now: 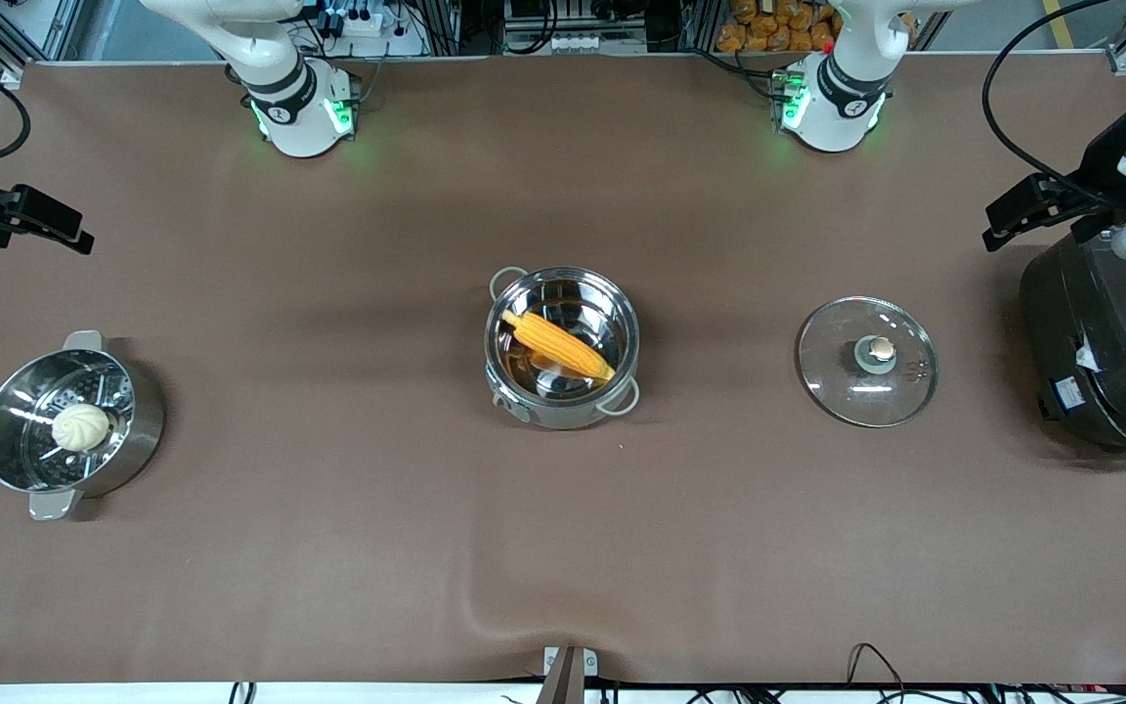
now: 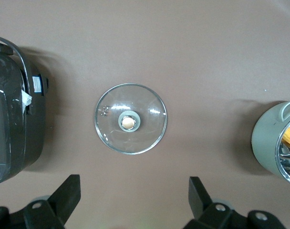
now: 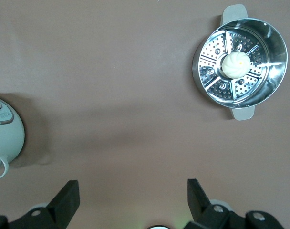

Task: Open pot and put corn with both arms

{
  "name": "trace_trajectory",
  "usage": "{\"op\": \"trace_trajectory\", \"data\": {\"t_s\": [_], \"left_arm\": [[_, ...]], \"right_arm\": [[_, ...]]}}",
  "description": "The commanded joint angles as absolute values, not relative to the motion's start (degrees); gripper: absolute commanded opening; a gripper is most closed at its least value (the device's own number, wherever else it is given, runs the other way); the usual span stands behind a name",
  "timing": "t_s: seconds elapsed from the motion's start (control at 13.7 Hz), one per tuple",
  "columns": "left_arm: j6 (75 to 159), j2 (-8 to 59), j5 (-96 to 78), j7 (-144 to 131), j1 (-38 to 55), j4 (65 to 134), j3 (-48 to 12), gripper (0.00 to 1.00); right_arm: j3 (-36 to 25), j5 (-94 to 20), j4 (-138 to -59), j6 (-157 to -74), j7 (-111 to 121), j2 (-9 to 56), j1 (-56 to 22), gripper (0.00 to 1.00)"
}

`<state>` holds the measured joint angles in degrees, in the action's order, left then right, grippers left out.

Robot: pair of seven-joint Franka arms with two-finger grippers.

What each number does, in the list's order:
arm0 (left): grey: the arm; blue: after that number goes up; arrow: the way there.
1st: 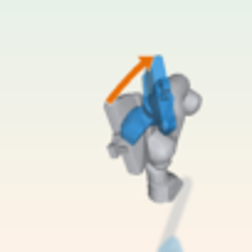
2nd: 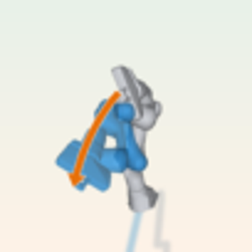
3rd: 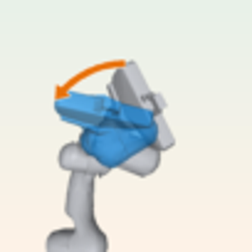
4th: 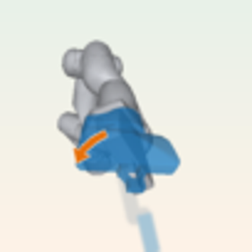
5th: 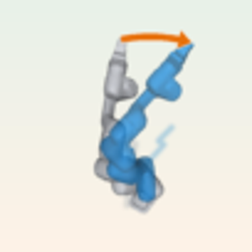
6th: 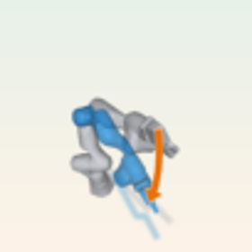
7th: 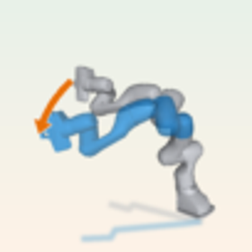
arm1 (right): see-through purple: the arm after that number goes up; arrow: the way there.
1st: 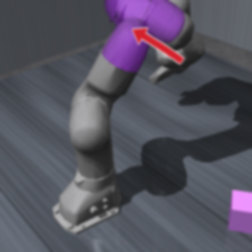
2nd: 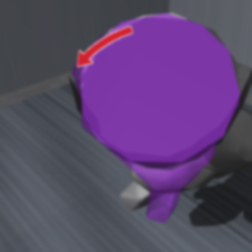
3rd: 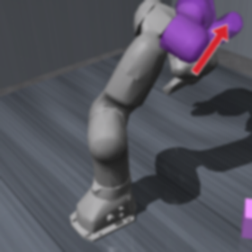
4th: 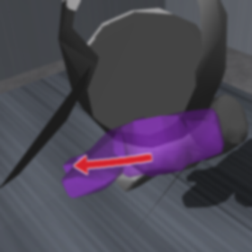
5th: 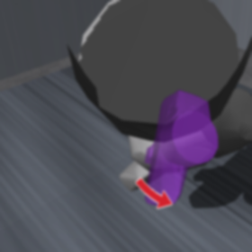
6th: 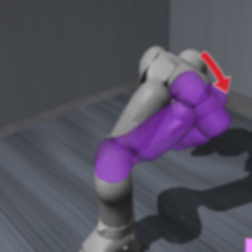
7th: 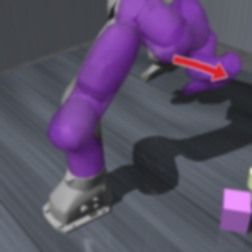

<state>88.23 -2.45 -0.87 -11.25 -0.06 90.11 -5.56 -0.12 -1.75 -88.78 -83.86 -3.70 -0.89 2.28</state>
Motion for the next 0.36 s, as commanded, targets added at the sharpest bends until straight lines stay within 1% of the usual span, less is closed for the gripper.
{"op": "trace_trajectory", "data": {"t_s": [0.0,0.29], "left_arm": [[86.75,-1.58,0.00,-12.13,0.09,88.15,-5.71,1.00],[86.75,-1.50,0.00,-12.13,0.00,88.24,-5.71,1.00]], "right_arm": [[0.09,-2.20,-88.86,-83.58,-3.16,-1.76,2.46,1.00],[0.26,-2.29,-88.86,-83.50,-3.60,-1.76,2.28,1.00]]}}
